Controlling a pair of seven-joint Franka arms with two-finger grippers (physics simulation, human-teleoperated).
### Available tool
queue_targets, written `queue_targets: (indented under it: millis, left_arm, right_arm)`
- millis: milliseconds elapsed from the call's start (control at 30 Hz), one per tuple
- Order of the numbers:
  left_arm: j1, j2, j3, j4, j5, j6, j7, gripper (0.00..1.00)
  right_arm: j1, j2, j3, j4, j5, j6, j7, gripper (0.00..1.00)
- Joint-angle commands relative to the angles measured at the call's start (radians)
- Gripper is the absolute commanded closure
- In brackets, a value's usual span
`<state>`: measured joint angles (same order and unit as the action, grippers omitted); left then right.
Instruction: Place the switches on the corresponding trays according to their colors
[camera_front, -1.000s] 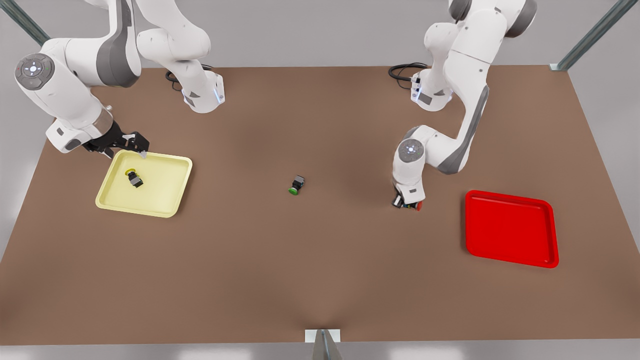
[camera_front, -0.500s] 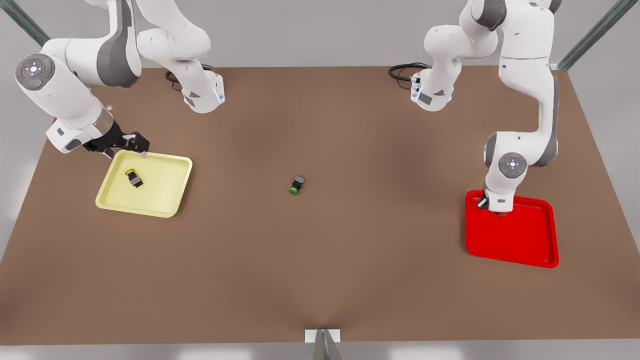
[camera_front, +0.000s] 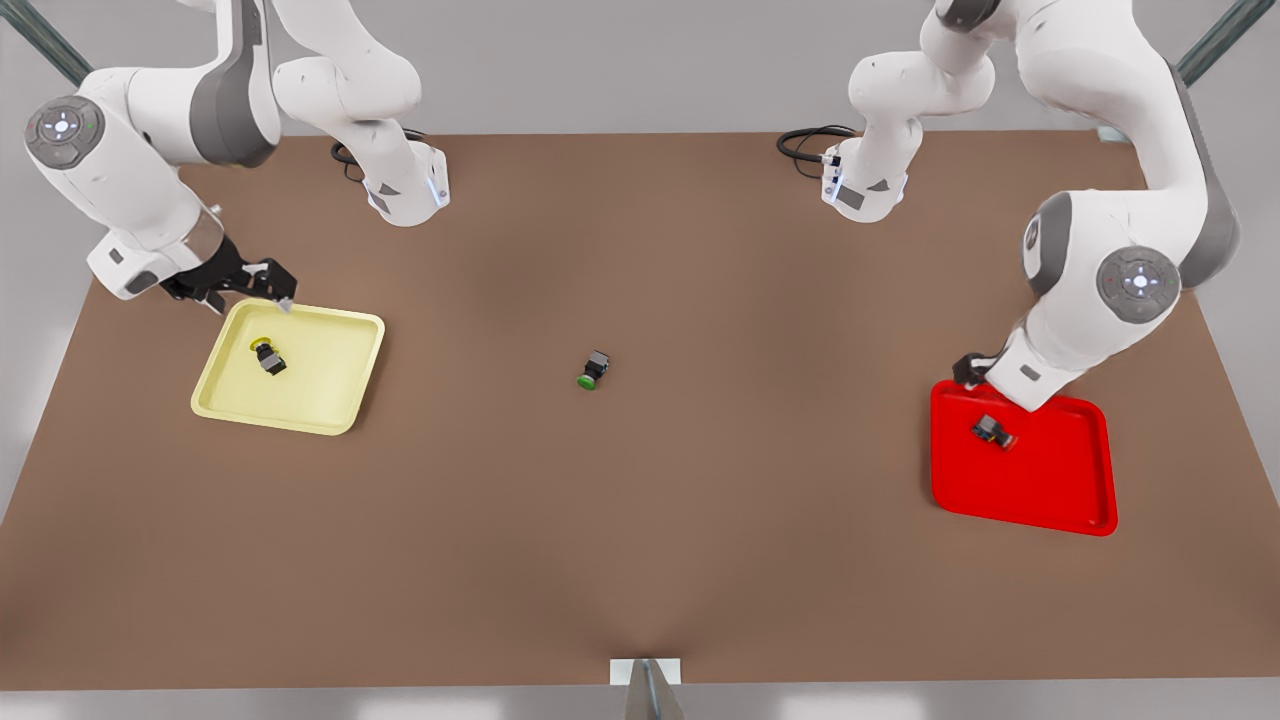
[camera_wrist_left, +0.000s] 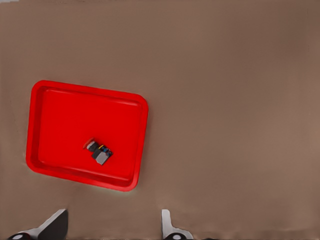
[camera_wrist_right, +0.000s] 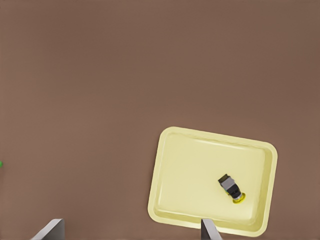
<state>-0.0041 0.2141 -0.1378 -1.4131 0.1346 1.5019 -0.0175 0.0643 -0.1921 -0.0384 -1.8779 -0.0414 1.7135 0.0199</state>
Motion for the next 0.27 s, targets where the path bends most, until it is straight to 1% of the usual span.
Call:
queue_targets:
  millis: [0,33,67,100,133,233]
  left_arm:
    - [0.016,0.001,0.003,0.029,-0.102,-0.038,0.033,0.00]
    - [0.016,-0.067,0.009,0.022,-0.102,-0.075,0.045,0.00]
    - [0.015,-0.101,0.011,-0.023,-0.104,-0.075,0.048,0.00]
    - [0.013,-0.154,0.024,-0.102,-0.119,-0.058,0.085,0.00]
    - [0.009,-0.179,0.032,-0.149,-0.119,-0.008,0.085,0.00]
    - [0.007,-0.176,0.037,-0.147,-0.119,0.011,0.083,0.00]
  right_arm:
    - [-0.001,-0.004,0.000,0.000,0.000,0.001,0.000,0.00]
    - [0.000,-0.006,0.000,0.005,0.000,0.000,0.000,0.00]
    - [0.000,-0.007,0.002,0.006,0.002,-0.005,0.000,0.00]
    - [0.002,-0.009,0.002,0.006,0.002,-0.002,0.000,0.00]
    - [0.000,-0.007,0.002,0.005,0.002,0.001,0.000,0.00]
    - [0.002,-0.006,0.002,0.002,0.002,0.001,0.000,0.00]
